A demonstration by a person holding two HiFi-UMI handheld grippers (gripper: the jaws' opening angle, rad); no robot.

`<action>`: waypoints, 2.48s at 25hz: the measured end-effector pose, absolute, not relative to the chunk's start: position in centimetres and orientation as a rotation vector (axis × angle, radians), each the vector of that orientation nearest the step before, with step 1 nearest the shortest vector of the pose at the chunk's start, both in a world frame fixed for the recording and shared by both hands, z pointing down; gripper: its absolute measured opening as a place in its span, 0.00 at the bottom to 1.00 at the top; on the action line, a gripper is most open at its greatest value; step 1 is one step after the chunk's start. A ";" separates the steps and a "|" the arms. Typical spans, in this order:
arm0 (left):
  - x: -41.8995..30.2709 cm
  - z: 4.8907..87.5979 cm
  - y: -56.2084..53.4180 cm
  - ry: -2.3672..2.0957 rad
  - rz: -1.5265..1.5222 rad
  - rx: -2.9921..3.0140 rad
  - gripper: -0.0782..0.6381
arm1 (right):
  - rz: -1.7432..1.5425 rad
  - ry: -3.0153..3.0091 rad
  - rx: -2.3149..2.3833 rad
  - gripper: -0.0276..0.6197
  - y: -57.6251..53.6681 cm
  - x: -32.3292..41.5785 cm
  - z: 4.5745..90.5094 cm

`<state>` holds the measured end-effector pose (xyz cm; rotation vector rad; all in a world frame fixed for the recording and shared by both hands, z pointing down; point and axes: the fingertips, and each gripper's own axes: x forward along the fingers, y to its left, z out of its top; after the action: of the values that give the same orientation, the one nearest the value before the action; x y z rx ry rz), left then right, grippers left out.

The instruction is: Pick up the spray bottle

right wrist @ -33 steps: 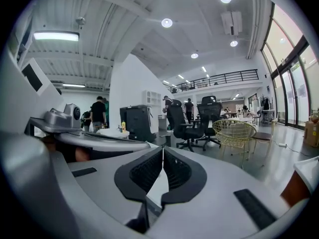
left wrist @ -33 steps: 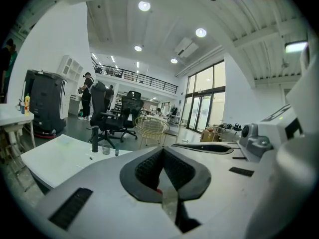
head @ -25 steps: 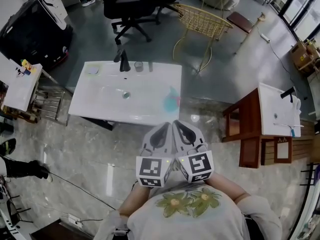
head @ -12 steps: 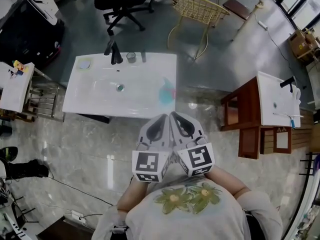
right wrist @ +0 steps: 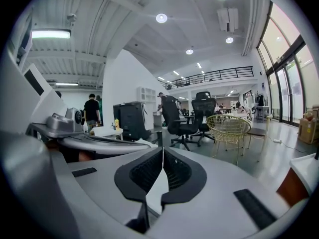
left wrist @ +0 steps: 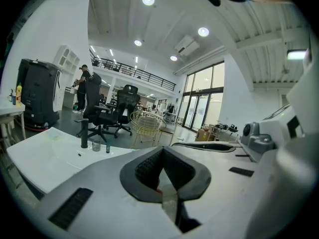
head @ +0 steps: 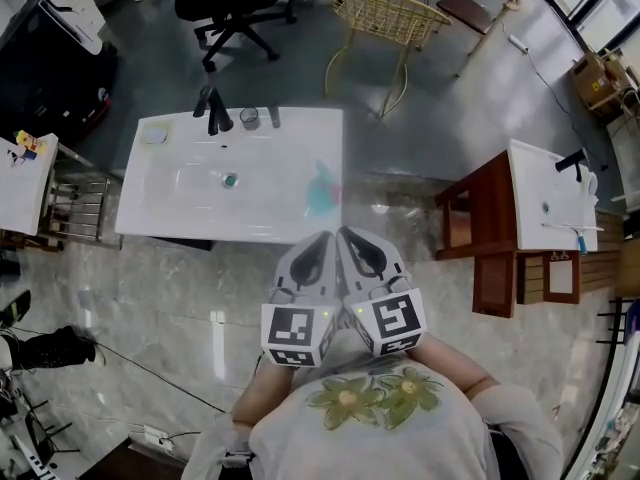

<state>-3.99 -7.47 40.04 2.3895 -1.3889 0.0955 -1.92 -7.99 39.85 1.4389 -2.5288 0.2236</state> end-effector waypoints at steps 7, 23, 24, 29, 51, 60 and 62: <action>-3.5 40.5 -8.8 -1.365 0.131 2.402 0.12 | 0.233 -2.525 1.457 0.08 -9.5 -1.2 40.1; -2.8 40.5 -11.0 -1.347 0.132 2.389 0.12 | 0.274 -2.545 1.448 0.08 -11.7 -0.4 40.0; -2.7 40.5 -11.1 -1.351 0.131 2.388 0.12 | 0.272 -2.545 1.447 0.08 -11.8 -0.4 40.0; -2.6 41.0 -11.5 -1.346 0.148 2.384 0.12 | 0.287 -2.542 1.443 0.08 -12.2 -0.2 40.2; -2.5 43.4 -12.5 -1.334 0.251 2.325 0.12 | 0.381 -2.523 1.353 0.11 -14.0 0.1 42.8; -2.9 43.8 -13.2 -1.346 0.274 2.311 0.12 | 0.419 -2.484 1.307 0.21 -14.5 0.1 44.7; -3.2 44.1 -13.3 -1.351 0.284 2.304 0.12 | 0.434 -2.480 1.300 0.21 -14.7 -0.1 44.9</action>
<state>-3.15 -13.27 44.12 2.3037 -1.3510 0.2836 -0.10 -14.66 44.95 1.3004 -2.4803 0.4337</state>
